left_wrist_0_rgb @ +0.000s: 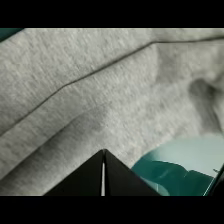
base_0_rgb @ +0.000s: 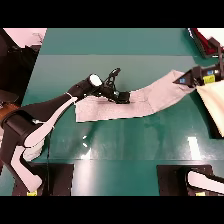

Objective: Fold the shirts.

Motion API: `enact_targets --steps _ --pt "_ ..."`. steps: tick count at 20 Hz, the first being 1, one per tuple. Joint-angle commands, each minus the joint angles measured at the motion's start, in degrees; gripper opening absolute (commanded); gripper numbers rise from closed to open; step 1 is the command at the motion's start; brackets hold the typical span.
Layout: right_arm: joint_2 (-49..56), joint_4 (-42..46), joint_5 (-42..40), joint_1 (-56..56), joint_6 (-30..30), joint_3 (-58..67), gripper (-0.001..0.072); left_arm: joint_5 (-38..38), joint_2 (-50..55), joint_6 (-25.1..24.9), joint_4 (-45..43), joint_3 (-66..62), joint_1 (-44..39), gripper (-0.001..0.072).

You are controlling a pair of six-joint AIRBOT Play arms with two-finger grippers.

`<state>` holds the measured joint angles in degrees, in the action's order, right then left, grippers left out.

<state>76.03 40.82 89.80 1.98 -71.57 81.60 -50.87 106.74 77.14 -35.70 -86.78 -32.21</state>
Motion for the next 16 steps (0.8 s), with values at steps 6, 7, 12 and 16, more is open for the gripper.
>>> enact_targets --steps 6,7,12,16 --pt "9.4 -0.5 1.7 -19.6 -4.1 19.8 0.0007 3.2 1.8 0.9 -2.3 -1.6 -0.8 0.0023" --pt "10.7 -0.2 2.3 -21.0 -4.1 21.5 0.0006 2.6 1.8 0.9 -3.3 -1.6 -0.8 0.0023" --pt "15.0 -0.2 3.7 -25.1 -4.1 26.4 0.0006 -5.1 1.6 0.9 -8.2 -1.6 2.2 0.0022" --pt "15.9 -0.2 3.6 -26.2 -4.0 26.6 0.0006 -11.8 -1.3 0.9 -12.1 -1.6 7.5 0.0022"
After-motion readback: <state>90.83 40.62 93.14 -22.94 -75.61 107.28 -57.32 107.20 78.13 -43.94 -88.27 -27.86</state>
